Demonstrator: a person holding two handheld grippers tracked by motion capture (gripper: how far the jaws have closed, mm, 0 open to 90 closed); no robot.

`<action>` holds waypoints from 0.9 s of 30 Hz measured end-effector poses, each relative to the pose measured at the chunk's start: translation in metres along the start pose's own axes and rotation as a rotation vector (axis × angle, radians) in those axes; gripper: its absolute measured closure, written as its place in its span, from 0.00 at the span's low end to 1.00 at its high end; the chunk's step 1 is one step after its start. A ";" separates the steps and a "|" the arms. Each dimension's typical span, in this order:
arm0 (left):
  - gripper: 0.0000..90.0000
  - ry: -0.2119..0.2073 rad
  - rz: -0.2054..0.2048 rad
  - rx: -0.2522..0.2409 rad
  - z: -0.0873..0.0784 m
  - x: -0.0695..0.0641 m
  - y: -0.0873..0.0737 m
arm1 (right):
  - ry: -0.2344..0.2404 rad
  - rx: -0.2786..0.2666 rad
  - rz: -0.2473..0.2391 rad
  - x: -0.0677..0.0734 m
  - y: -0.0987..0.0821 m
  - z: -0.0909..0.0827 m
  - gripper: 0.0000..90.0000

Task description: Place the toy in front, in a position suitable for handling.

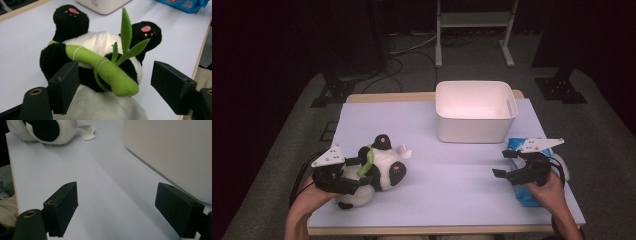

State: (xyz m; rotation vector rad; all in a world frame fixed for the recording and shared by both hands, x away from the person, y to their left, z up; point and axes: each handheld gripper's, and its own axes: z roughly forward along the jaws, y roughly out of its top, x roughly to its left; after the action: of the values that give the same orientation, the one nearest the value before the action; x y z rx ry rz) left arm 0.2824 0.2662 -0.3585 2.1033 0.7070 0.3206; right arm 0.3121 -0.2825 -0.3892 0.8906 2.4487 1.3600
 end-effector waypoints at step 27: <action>0.77 0.000 -0.059 0.026 0.012 0.008 0.004 | -0.023 0.036 -0.012 0.002 -0.001 -0.004 0.19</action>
State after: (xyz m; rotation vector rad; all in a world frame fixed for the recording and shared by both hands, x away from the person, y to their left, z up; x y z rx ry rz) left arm 0.2953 0.2611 -0.3625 2.1025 0.7758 0.2797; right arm 0.3086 -0.2844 -0.3880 0.8938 2.4640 1.2988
